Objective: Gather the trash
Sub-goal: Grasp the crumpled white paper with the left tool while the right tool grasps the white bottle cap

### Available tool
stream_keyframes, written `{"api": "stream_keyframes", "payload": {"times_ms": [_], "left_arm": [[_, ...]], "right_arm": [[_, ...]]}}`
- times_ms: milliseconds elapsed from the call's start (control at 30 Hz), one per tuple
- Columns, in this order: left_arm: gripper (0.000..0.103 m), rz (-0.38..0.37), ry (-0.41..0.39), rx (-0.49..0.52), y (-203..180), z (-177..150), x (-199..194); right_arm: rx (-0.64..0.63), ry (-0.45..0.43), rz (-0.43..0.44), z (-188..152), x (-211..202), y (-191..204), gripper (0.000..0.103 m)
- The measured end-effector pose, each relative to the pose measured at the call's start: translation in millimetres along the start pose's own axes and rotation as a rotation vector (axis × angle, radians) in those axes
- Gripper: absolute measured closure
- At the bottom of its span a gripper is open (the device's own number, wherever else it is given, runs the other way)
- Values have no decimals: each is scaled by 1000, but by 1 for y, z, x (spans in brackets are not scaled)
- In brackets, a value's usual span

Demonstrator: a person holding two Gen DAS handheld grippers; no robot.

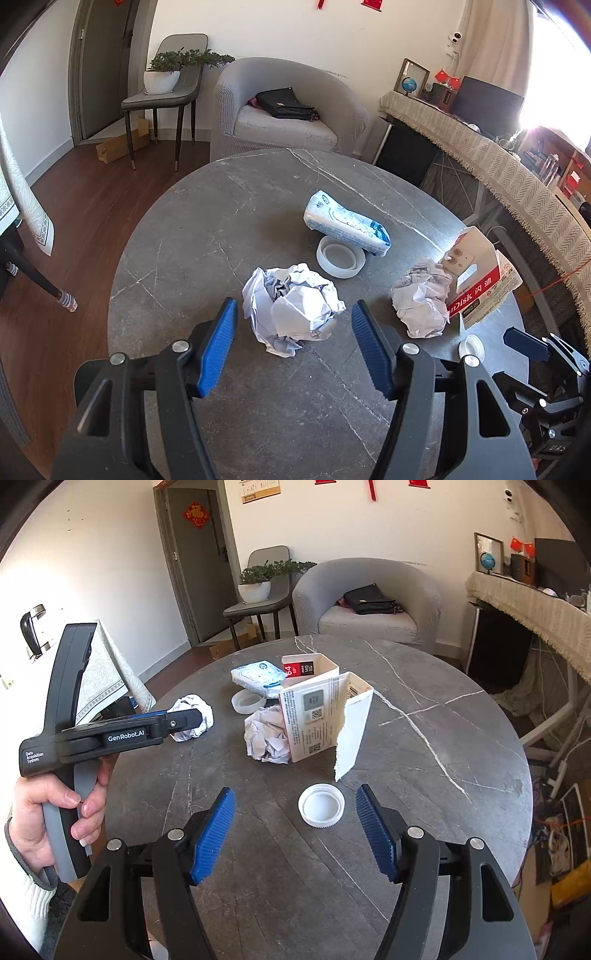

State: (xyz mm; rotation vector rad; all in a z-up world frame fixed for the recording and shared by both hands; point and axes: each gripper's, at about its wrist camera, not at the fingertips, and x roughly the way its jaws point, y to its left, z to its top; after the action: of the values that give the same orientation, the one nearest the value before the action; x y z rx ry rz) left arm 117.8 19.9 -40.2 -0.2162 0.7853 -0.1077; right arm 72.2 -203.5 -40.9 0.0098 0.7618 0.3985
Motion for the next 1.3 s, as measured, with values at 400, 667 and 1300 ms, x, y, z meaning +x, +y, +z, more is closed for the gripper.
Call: {"api": "stream_keyframes", "payload": {"times_ms": [400,667,1300], "left_arm": [[54,-8,-15,-32,3,1,5],[54,-28,-34,-29,9,1,-8],[54,-36,-63,-52,52,-11,-54]], "right_arm": [[16,47,-21,-4,16,-6,36],[-6,65,-61,-3,28,-6,49],[-66,50,2,22,29,52,72]]}}
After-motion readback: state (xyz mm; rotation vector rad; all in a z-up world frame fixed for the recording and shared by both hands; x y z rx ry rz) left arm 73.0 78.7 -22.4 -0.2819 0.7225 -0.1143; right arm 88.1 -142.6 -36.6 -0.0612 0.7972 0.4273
